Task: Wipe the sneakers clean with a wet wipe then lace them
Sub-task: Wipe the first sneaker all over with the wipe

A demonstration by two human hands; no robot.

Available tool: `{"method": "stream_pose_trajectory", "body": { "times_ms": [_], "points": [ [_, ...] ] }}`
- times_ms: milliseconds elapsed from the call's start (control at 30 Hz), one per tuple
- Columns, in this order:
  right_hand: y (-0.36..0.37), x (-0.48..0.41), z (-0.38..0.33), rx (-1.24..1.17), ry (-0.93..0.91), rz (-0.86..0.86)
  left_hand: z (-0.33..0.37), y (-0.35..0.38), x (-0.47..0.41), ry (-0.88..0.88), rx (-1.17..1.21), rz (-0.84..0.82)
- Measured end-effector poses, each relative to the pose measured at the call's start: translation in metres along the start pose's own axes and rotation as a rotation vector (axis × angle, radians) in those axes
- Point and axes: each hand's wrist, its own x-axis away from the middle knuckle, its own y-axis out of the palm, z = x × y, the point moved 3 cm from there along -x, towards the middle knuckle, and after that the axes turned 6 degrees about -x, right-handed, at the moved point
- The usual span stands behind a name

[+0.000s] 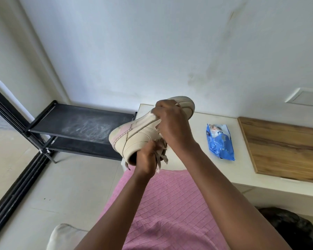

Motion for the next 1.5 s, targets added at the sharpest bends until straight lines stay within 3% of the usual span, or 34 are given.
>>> {"method": "stream_pose_trajectory", "body": {
  "times_ms": [200,433,567,667,767,833,967,1133,1300,1400,1500],
  "points": [
    [-0.032,-0.005,0.019,0.026,0.190,0.409,0.005,0.002,0.008,0.226,-0.209,0.061],
    [-0.039,0.005,0.041,-0.014,0.574,0.564,0.001,-0.004,0.004,0.365,-0.282,0.105],
    [-0.035,0.007,0.023,-0.120,0.368,0.628,0.012,-0.004,0.009,0.390,-0.256,0.076],
    [-0.018,0.008,0.000,-0.192,0.148,0.461,0.014,0.004,0.015,0.306,-0.254,0.095],
    [-0.004,0.020,-0.026,-0.113,-0.088,0.267,0.018,0.005,0.010,0.322,0.077,0.110],
    [-0.006,0.024,-0.022,-0.041,-0.175,0.241,0.016,-0.001,0.008,0.309,0.022,0.128],
    [-0.021,0.014,0.012,-0.002,-0.073,0.418,0.015,-0.003,0.014,0.307,-0.075,0.189],
    [-0.018,0.005,0.036,-0.156,0.196,0.558,0.018,0.008,0.011,0.210,0.196,0.184],
    [0.002,0.022,-0.004,-0.100,-0.113,0.328,0.003,-0.010,-0.008,0.167,0.189,0.249],
    [-0.002,0.030,0.002,-0.078,-0.276,0.281,0.005,-0.015,-0.007,0.185,0.238,0.263],
    [-0.009,0.022,0.028,0.034,-0.250,0.329,0.004,-0.013,-0.007,0.126,0.319,0.237]
  ]
}}
